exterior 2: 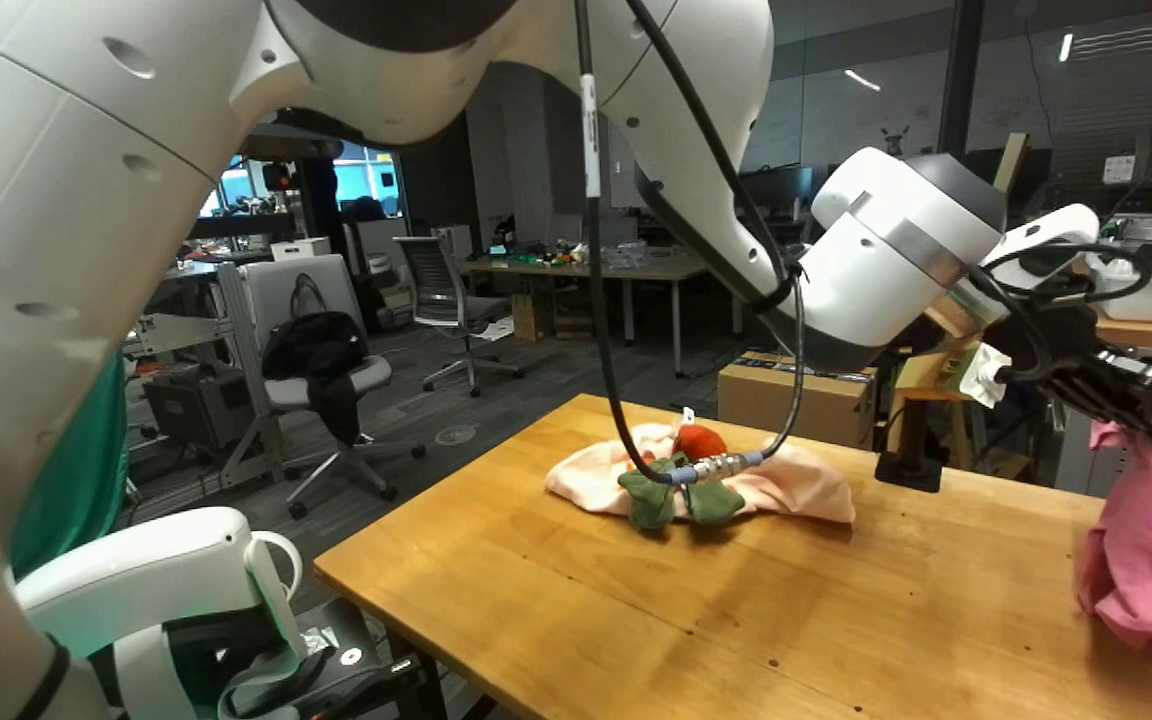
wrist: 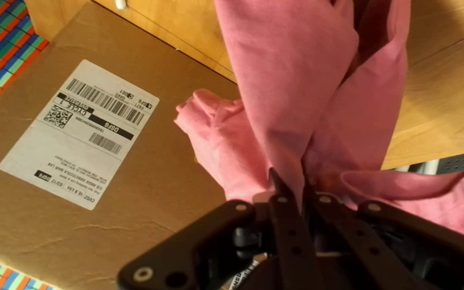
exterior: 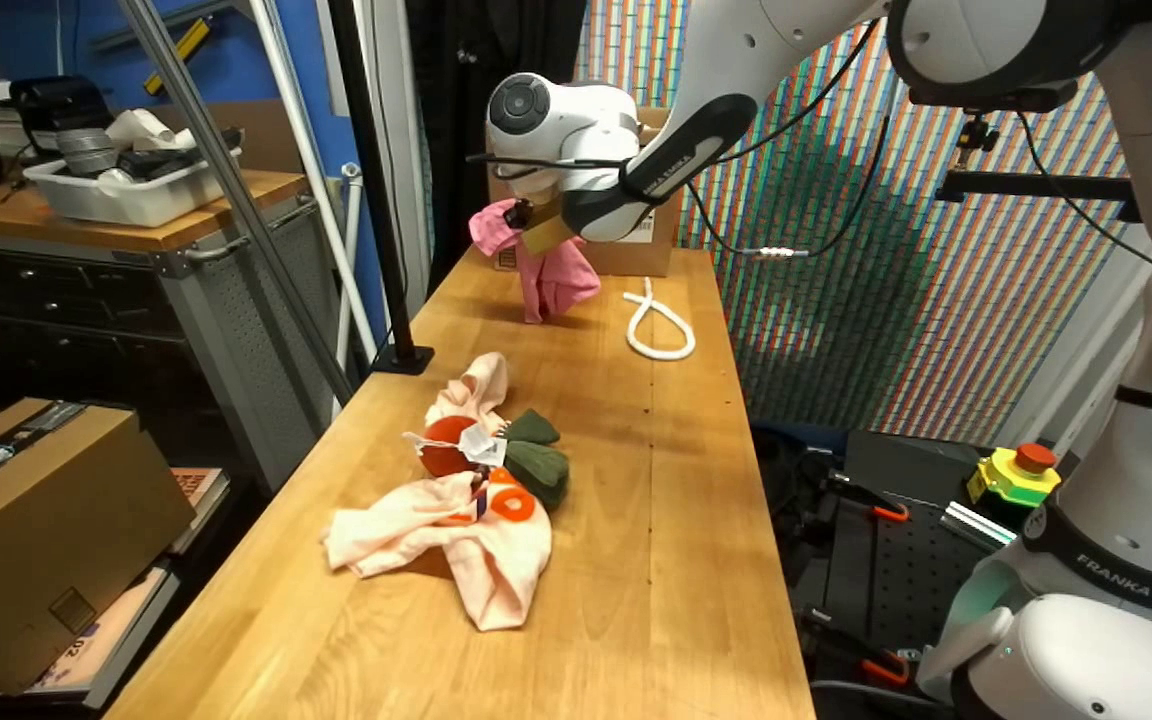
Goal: Separate the objects on the table.
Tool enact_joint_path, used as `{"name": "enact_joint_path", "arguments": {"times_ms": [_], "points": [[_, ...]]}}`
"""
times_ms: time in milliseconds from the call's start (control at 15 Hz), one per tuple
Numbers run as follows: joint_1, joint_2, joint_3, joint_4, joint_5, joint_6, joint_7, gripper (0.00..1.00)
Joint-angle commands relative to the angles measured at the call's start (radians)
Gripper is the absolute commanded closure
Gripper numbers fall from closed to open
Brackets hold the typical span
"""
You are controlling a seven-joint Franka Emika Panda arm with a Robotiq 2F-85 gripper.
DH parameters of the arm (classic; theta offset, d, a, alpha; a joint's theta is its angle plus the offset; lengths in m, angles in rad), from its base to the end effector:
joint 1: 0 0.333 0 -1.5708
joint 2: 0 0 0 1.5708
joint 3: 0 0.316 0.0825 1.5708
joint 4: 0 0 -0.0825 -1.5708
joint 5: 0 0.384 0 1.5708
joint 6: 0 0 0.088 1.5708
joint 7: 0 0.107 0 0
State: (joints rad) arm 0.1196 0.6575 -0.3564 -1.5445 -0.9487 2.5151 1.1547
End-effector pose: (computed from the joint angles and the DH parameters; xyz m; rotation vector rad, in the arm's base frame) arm 0.7229 -0.1182 0.3168 2.2800 -0.6599 0.7964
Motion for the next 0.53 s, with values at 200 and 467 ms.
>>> {"name": "enact_joint_path", "arguments": {"times_ms": [200, 467], "points": [[-0.049, 0.050, 0.067, 0.092, 0.010, -0.073, -0.023, 0.69], [-0.076, 0.041, 0.115, 0.082, 0.033, -0.075, -0.081, 0.51]]}}
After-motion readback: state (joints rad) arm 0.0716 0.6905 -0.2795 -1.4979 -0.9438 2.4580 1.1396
